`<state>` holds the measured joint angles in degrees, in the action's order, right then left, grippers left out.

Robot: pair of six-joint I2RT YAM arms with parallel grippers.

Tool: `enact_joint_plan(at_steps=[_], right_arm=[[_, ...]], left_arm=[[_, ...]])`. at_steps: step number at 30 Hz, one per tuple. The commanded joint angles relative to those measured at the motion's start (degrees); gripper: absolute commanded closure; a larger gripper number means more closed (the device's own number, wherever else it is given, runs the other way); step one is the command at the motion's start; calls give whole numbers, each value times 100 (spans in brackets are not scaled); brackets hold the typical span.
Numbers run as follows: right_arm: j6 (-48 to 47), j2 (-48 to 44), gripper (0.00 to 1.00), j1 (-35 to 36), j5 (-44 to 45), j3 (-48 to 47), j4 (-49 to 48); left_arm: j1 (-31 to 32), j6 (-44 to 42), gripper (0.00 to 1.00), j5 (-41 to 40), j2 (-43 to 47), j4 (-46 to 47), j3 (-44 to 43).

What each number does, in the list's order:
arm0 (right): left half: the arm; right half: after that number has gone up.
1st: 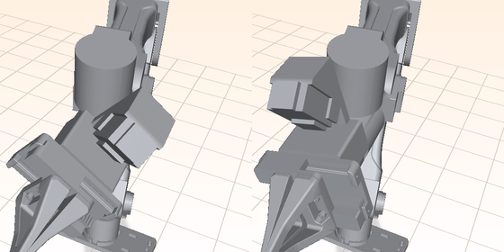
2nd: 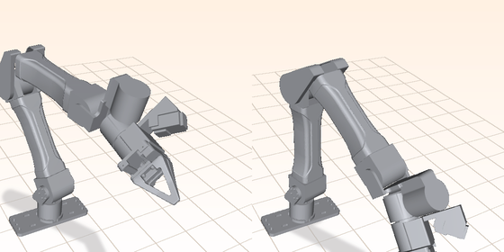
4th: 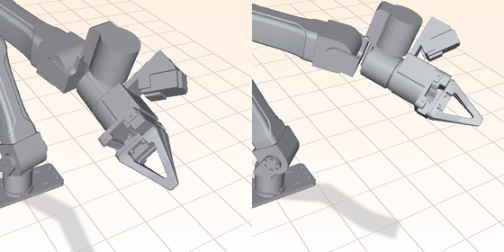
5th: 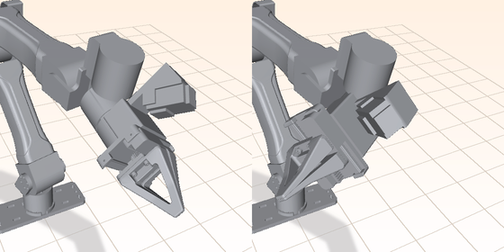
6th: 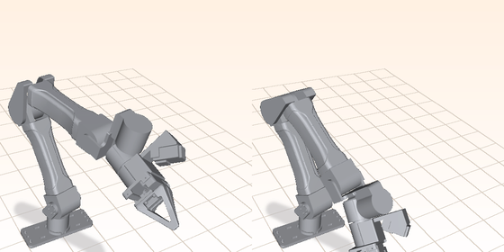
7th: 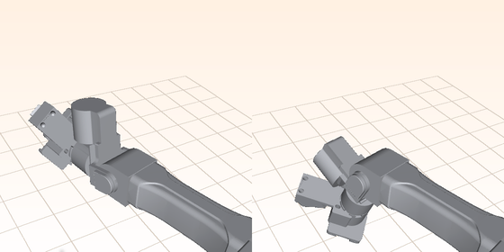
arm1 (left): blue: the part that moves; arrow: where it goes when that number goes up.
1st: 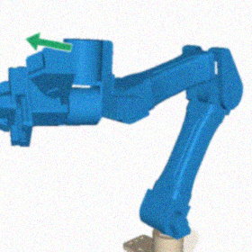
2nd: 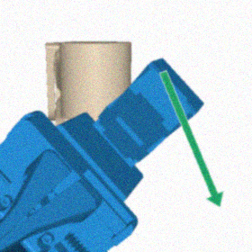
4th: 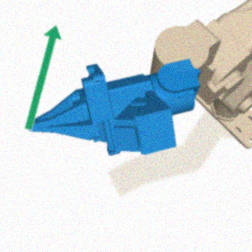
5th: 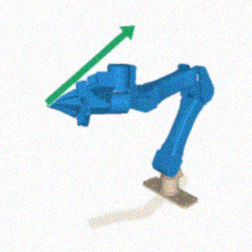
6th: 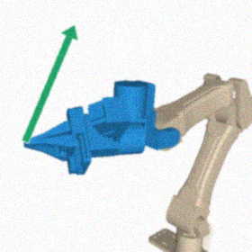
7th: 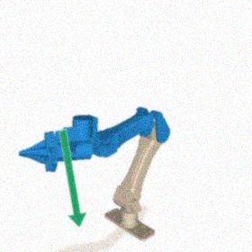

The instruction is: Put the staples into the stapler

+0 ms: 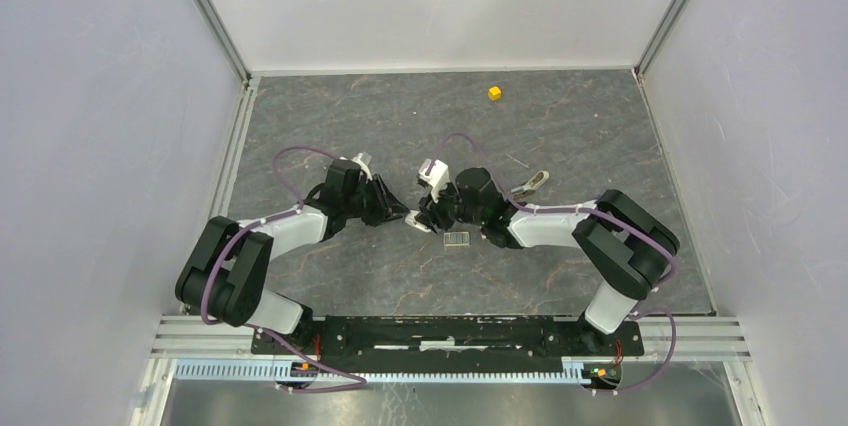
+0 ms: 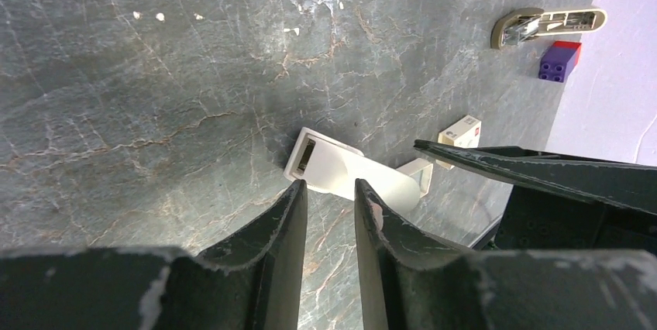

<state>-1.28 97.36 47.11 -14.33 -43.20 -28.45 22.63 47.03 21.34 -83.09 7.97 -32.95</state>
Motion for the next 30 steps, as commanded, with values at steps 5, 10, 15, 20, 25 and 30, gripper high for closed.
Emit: enact_joint_plan(at_steps=[5, 10, 15, 20, 25, 30], right_arm=[[447, -331, 54, -69, 114, -272, 425], [597, -85, 63, -106, 291, -496, 670], [765, 39, 66, -106, 147, -223, 578], [923, 125, 71, -74, 189, 273, 359], [1019, 173, 73, -67, 481, 782, 142], [1059, 299, 75, -11, 597, 1030, 38]], left_arm=[[24, -394, 62, -133, 188, -14, 48], [26, -396, 62, -26, 144, 21, 4], [56, -393, 62, -3, 120, 33, 6], [111, -337, 66, 8, 17, 128, 63], [153, -247, 70, -55, -21, 336, 254], [205, -175, 72, -76, -192, 505, 363]])
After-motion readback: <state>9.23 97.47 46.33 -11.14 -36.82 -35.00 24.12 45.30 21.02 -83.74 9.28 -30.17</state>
